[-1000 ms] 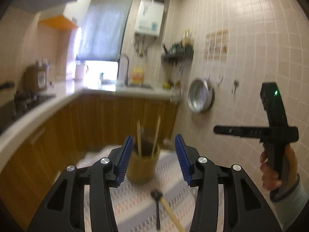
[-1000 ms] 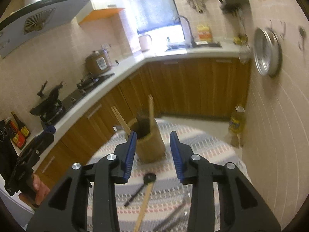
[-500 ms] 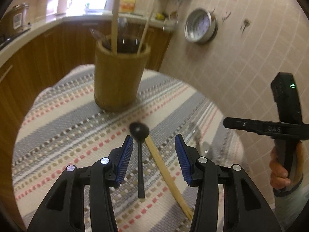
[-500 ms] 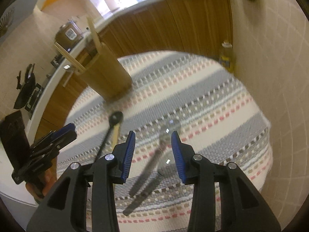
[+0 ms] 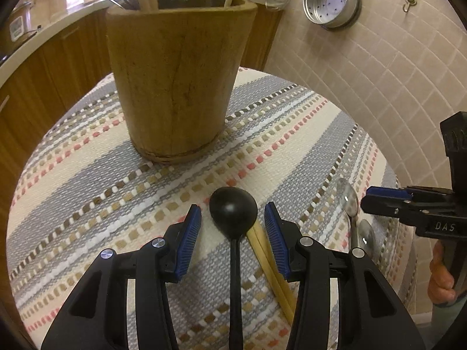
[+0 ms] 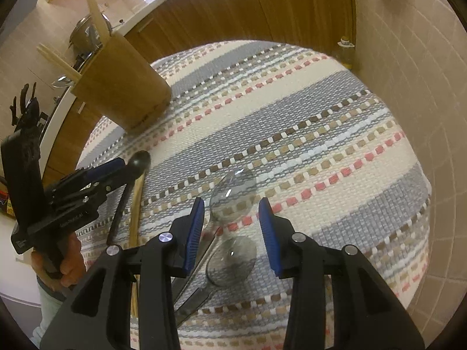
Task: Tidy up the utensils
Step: 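Close the left tool on the black spoon while the right tool grasps a clear plastic spoon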
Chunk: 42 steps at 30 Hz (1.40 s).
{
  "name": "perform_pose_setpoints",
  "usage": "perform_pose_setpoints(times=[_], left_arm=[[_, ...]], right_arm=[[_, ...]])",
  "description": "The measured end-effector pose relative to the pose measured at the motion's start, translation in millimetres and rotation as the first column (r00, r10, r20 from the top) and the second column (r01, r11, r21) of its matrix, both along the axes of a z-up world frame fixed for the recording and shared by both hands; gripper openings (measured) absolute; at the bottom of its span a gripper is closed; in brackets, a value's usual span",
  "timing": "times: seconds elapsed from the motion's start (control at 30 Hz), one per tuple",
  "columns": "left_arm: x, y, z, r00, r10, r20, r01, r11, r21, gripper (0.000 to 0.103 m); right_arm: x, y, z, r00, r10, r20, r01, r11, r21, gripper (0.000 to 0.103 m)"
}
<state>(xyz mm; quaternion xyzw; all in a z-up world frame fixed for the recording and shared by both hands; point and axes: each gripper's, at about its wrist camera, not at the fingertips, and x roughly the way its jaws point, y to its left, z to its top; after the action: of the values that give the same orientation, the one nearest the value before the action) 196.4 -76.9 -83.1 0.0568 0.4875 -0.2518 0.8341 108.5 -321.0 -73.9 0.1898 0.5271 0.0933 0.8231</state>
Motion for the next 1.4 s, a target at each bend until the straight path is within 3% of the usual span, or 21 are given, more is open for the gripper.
perform_pose_setpoints(times=[0.17,0.3,0.37,0.5,0.6,0.73,0.8,0.97,1.0,1.07,1.13,1.23,1.4], left_arm=[[2.7,-10.4,-1.9,1.0,-0.013,0.005,0.013,1.0,0.023,0.044],[4.6,-20.6,-4.1,1.0,-0.024,0.013,0.024,0.999,0.033,0.043],[4.3,-21.4,-5.0,1.0,-0.013,0.027,0.011,0.998,0.056,0.033],[5.2,-17.1,-4.3,1.0,0.001,0.022,-0.002,0.999,0.043,0.03],[2.4,-5.5,1.5,1.0,0.005,0.012,-0.005,1.0,-0.015,0.021],[-2.8,17.5,11.8,1.0,0.017,-0.012,-0.018,0.995,-0.095,0.0],[-4.3,25.9,10.7,0.999,0.021,-0.028,-0.024,0.994,-0.105,0.0],[-5.5,38.3,2.6,0.997,0.017,-0.072,-0.027,0.991,-0.131,0.002],[-6.6,36.7,2.5,0.997,-0.001,-0.077,-0.01,0.989,-0.146,0.006],[-7.9,29.7,2.4,0.996,-0.033,-0.082,0.019,0.987,-0.162,0.028],[-7.8,21.8,1.9,0.994,-0.058,-0.091,0.041,0.984,-0.174,0.037],[-2.6,5.9,-7.3,0.989,-0.076,-0.124,0.057,0.987,-0.151,0.037],[-8.6,-18.1,-7.4,0.995,-0.071,-0.07,0.067,0.996,-0.053,0.036]], right_arm=[[11.5,4.4,-6.8,1.0,0.007,-0.029,-0.007,1.0,0.002,0.036],[14.1,10.9,-5.8,0.999,0.005,-0.037,-0.007,0.999,-0.05,0.036],[14.3,14.4,-6.0,0.999,0.006,-0.043,-0.009,0.997,-0.076,0.036],[15.4,27.5,-4.8,0.999,0.024,-0.049,-0.031,0.988,-0.15,0.039],[16.0,40.0,-4.7,0.997,0.063,-0.045,-0.069,0.986,-0.151,0.039],[14.9,58.8,-4.1,0.993,0.114,-0.023,-0.117,0.973,-0.197,0.036],[15.2,66.9,-3.5,0.99,0.141,-0.011,-0.14,0.969,-0.205,0.029],[16.5,72.6,-4.0,0.987,0.163,0.002,-0.159,0.967,-0.199,0.028],[16.4,71.4,-4.5,0.986,0.164,0.005,-0.16,0.968,-0.194,0.028],[17.2,67.5,-5.6,0.987,0.162,0.004,-0.159,0.971,-0.177,0.028],[15.9,63.6,-5.1,0.987,0.163,0.001,-0.16,0.973,-0.165,0.028],[14.5,59.9,-5.2,0.986,0.165,0.001,-0.163,0.976,-0.145,0.028],[11.1,46.5,-6.5,0.984,0.178,0.013,-0.176,0.979,-0.101,0.028]])
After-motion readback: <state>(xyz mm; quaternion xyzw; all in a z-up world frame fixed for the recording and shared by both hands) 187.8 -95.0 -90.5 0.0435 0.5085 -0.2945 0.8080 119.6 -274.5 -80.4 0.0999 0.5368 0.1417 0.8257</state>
